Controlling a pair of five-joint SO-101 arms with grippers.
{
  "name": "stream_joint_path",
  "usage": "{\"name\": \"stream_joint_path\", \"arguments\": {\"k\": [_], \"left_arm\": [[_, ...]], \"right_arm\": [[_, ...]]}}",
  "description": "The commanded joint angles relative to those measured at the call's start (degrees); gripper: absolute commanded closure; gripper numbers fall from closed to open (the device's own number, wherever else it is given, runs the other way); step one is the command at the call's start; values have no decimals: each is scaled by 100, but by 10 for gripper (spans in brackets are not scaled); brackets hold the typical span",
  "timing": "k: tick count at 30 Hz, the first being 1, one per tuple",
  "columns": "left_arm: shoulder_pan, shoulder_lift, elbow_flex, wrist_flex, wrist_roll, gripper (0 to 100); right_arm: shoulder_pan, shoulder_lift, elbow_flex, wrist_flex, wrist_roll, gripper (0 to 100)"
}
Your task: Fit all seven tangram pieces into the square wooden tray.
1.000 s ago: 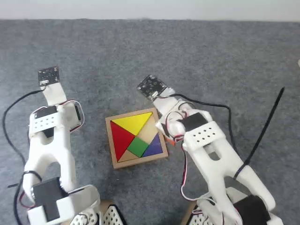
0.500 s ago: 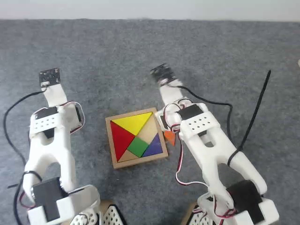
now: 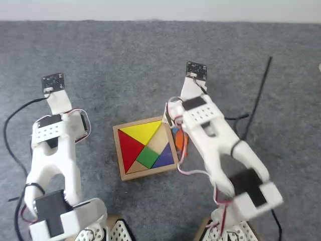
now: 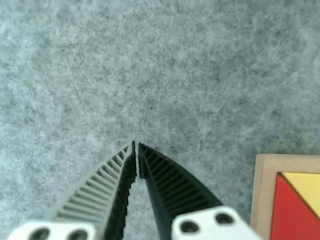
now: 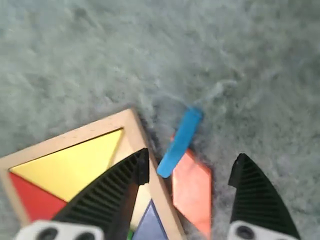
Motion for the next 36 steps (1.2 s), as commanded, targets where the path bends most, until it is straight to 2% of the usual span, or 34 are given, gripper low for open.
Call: {"name": "stream_joint_path", "arguments": {"k": [1, 10, 16, 17, 21, 25, 28, 31, 36], "left_arm": [[62, -62, -31, -97, -62, 986], [62, -62, -31, -97, -62, 986], [62, -62, -31, -97, -62, 986], [62, -62, -22, -97, -62, 986], [62, -62, -22, -97, -62, 986], [62, -62, -22, -97, -62, 986], [62, -44, -22, -114, -62, 986], [62, -35, -22, -114, -62, 986], [62, -35, -22, -114, -62, 986]], "right_arm": [[-22, 611, -1055, 611, -193, 741], [-22, 1543, -1987, 980, -334, 761], [57, 1587, -2127, 971, -299, 983], [110, 1596, -2145, 963, -299, 996], [303, 1596, -2145, 1007, -281, 977], [303, 1596, -2119, 1015, 352, 991], [295, 1596, -2136, 1095, 369, 992], [215, 1455, -2374, 1640, 519, 992], [-409, 1341, -3218, 3134, 1495, 992]]}}
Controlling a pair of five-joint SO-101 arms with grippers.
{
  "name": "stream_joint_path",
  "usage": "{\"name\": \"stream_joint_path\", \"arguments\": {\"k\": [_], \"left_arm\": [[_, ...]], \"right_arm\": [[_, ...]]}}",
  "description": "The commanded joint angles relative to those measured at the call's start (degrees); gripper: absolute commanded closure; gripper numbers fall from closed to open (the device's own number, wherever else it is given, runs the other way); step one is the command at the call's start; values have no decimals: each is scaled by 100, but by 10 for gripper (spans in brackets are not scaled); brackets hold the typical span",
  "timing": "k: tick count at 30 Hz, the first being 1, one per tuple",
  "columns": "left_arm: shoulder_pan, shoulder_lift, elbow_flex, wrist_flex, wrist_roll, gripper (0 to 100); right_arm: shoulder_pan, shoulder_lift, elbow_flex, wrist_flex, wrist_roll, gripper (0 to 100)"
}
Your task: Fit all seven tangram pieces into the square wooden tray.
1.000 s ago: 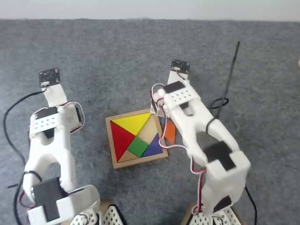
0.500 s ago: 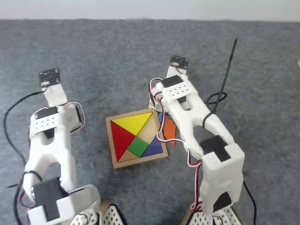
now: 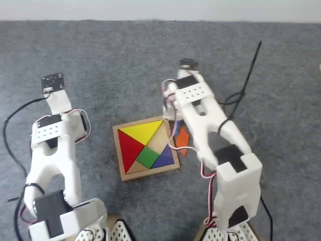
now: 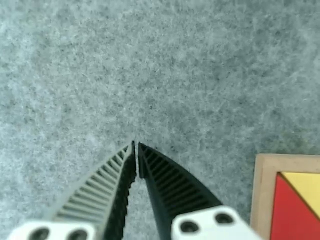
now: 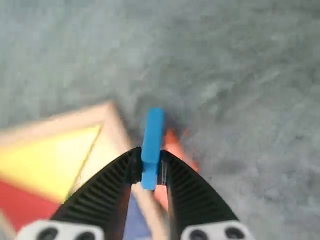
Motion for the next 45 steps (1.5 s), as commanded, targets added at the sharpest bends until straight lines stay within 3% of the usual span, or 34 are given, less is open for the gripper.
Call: {"name": "stream_joint_path", "arguments": {"k": [1, 6, 18, 25, 41, 45], "left_arm": [[62, -35, -22, -114, -62, 986], [62, -35, -22, -123, -62, 986], [44, -53, -22, -123, -62, 986], [26, -35, -48, -123, -62, 986], [18, -26, -48, -132, -53, 986], [18, -26, -48, -132, -53, 986]], "right_arm": [[-479, -259, -659, 848, 615, 992], [-1024, 444, -668, 690, 1415, 991], [-1059, 778, -703, 374, 2075, 983], [-1165, 778, -686, 426, 2092, 803], [-1138, -365, -730, 1288, 2075, 863], [-919, -998, -730, 1455, 2066, 991]]}}
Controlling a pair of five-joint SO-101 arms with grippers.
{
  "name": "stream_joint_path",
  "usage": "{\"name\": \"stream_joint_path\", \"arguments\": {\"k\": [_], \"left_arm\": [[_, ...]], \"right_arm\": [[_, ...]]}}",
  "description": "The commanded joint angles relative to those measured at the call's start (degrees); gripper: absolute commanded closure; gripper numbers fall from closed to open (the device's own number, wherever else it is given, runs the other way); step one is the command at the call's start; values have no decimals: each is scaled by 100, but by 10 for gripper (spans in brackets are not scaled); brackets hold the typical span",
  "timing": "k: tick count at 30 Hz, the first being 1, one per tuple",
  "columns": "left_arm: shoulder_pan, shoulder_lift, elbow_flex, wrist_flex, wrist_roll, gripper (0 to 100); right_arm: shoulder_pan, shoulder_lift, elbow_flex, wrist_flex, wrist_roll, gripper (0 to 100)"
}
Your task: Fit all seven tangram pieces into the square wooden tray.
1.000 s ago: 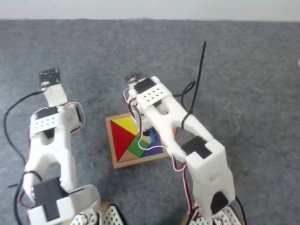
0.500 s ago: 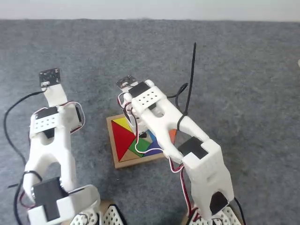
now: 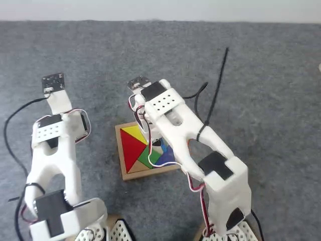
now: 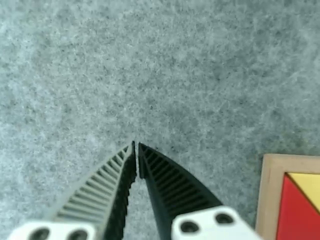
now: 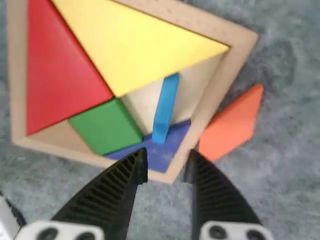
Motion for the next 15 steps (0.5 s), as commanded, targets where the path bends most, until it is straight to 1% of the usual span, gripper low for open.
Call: {"name": "stream_joint_path", "arguments": {"k": [1, 2, 4, 8, 12, 15], "left_arm": [[18, -26, -48, -132, -53, 986], [18, -26, -48, -132, -53, 986], [18, -26, -48, -132, -53, 986], [18, -26, -48, -132, -53, 986], [18, -26, -48, -132, -53, 986], [18, -26, -48, -132, -53, 986]], "right_arm": [[286, -901, -220, 110, 44, 993], [391, -980, -202, 84, 35, 979], [602, -945, -44, -101, 35, 987], [804, -576, 607, -1051, 44, 990], [699, -242, 1046, -1824, 53, 991], [444, -171, 1055, -1930, 44, 991]]}}
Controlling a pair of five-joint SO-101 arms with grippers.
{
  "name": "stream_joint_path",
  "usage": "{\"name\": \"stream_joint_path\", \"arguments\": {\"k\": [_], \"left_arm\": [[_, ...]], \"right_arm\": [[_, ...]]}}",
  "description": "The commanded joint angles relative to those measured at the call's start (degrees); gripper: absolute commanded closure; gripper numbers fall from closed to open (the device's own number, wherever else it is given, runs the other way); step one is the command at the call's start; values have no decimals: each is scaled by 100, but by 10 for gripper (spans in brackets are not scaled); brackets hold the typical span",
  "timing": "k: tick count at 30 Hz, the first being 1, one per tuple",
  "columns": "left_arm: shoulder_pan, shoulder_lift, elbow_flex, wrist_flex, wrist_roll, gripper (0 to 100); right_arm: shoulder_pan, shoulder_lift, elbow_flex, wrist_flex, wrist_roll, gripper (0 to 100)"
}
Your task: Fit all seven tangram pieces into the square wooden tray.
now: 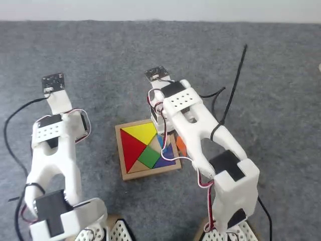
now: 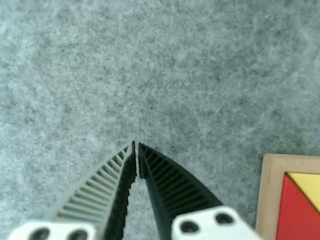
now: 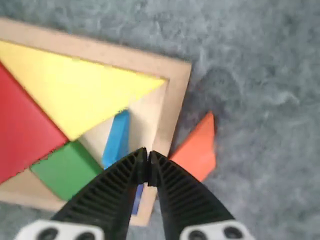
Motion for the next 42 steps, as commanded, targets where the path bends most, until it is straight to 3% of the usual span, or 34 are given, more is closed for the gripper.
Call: {"name": "stream_joint_path", "arguments": {"k": [1, 12, 21, 28, 37, 40, 42], "left_arm": [[18, -26, -48, -132, -53, 986], [18, -44, -48, -132, -62, 986], [18, -53, -40, -132, -62, 986], [18, -62, -31, -132, -62, 986], [26, -62, -31, -114, -62, 986], [26, -62, -31, -114, -62, 986], [35, -62, -31, -105, -62, 986]], "right_arm": [[-338, -48, -44, -180, 44, 991], [-787, -66, -35, -119, -202, 991], [-391, -382, -229, 593, -176, 991], [171, -1525, 378, 1218, 510, 989], [743, -1912, 1846, -22, 1758, 816], [716, -1912, 1987, -532, 1415, 815], [716, -1903, 2013, -813, 659, 815]]}}
